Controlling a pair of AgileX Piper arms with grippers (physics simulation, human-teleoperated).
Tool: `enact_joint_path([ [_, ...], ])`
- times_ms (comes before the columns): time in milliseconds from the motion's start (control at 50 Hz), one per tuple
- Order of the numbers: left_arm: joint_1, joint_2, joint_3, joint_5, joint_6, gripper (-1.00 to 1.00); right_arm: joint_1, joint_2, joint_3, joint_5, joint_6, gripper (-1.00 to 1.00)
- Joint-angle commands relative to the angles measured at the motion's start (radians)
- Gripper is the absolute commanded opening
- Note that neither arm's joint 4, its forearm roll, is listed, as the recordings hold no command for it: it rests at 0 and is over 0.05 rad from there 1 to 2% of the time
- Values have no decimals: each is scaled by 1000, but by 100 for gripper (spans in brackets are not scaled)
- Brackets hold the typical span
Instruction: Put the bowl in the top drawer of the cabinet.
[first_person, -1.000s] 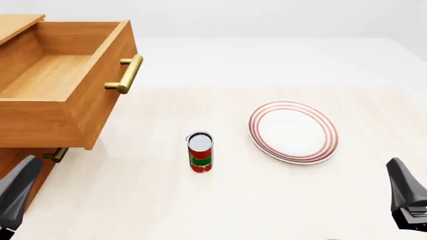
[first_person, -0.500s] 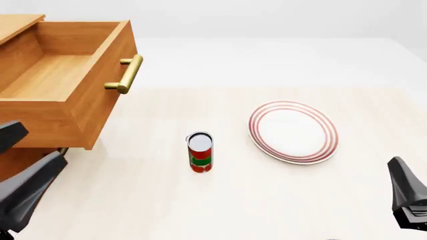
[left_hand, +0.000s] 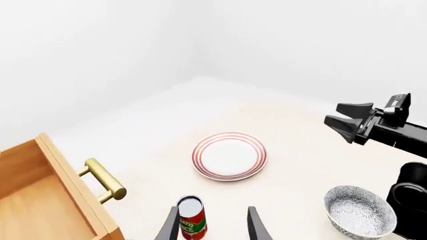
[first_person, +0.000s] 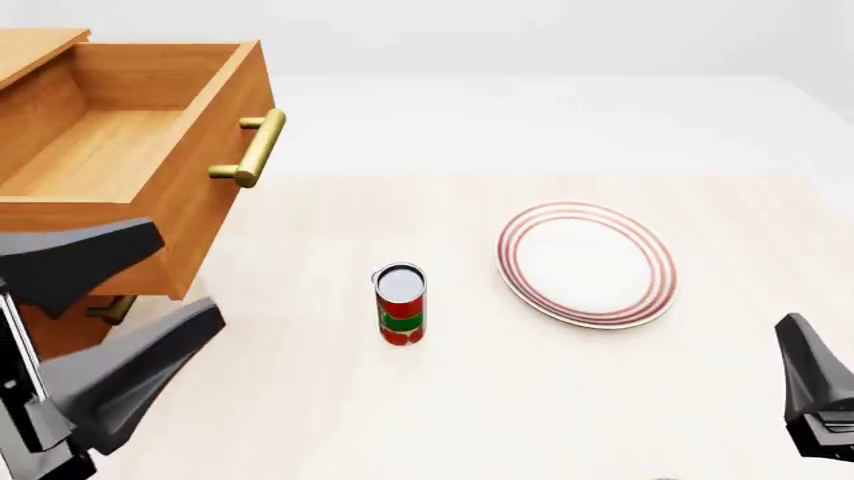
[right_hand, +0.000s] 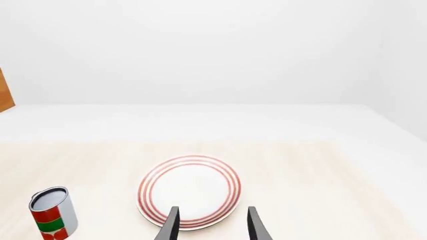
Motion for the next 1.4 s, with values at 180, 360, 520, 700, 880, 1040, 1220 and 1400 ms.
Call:
enact_joint_path([
  [180,-130,113,-81,8,-228,100,0,-3,0,3,0,100],
  [360,-216,188,-96,-20,-342,100,0,-2,0,3,0,100],
  [520,-257,238,-102,-54,-438,100,0,-3,0,3,0,100],
  [700,-263,287,-73,-123,-563,100,0,-3,0,3,0,100],
  [880,-302,383,-75,-199,-618,100,0,3,0,-3,0,100],
  [1040,-338,450,-79,-245,-672,100,0,3,0,-3,0,100],
  [1220,-362,513,-101,-265,-690,100,0,3,0,-3,0,100],
  [1400,-385,578,-104,-302,-713,100,0,-3,0,3,0,100],
])
